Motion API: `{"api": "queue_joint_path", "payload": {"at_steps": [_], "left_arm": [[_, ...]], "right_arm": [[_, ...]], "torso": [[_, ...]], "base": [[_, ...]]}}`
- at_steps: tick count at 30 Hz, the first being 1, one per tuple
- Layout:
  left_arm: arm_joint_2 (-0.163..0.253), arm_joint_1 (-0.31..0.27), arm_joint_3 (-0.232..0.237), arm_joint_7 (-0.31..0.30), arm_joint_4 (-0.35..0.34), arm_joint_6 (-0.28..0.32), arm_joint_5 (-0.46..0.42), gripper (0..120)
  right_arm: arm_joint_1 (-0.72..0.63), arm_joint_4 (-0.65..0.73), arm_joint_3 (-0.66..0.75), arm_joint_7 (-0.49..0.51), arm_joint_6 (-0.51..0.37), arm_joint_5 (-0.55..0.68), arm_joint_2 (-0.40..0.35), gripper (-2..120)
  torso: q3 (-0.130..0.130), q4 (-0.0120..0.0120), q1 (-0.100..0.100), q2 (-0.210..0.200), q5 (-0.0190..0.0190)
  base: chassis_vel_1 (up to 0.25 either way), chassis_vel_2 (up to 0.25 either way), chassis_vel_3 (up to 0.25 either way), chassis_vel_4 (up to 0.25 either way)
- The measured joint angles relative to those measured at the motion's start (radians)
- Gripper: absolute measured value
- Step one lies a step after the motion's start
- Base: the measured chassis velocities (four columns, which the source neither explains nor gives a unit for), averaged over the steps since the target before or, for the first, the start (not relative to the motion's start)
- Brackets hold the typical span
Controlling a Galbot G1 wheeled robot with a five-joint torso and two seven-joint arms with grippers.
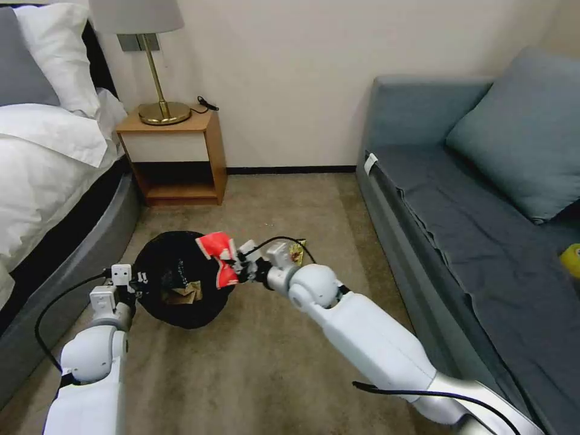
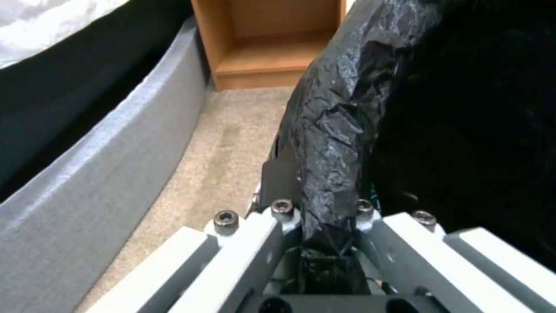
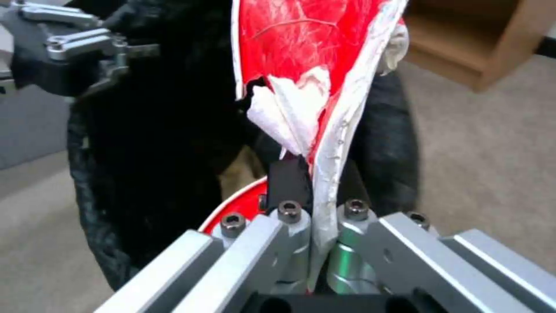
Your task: Pick up the trash bin, then pick up the garbage on the floor and place it into the trash bin.
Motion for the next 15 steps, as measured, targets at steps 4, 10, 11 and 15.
{"api": "queue_joint_path", "payload": {"at_steps": [4, 10, 11, 15], "left_arm": [[-0.01, 0.0, 0.004, -0.002, 0.003, -0.001, 0.007, 1], [-0.021, -0.005, 0.008, -0.003, 0.006, -0.001, 0.01, 1], [-0.022, -0.007, 0.009, -0.004, 0.007, -0.001, 0.01, 1], [-0.025, -0.012, 0.009, -0.004, 0.009, -0.001, 0.011, 1]], "right_arm": [[0.031, -0.045, -0.044, -0.009, 0.021, -0.01, 0.027, 0], [0.047, -0.107, -0.085, -0.007, 0.043, -0.033, 0.066, 0], [0.047, -0.112, -0.091, -0.007, 0.044, -0.037, 0.07, 1], [0.043, -0.117, -0.106, -0.005, 0.047, -0.054, 0.076, 14]], "torso": [[0.0, -0.0001, 0.0, 0.0, -0.0001], [0.0, 0.0, 0.0, 0.0, 0.0], [0.0, 0.0, 0.0, 0.0, 0.0], [0.0, 0.0, 0.0, 0.0, 0.0]], "base": [[0.0, 0.0, 0.0, 0.0], [0.0, 0.0, 0.0, 0.0], [0.0, 0.0, 0.0, 0.0], [0.0, 0.0, 0.0, 0.0]]}}
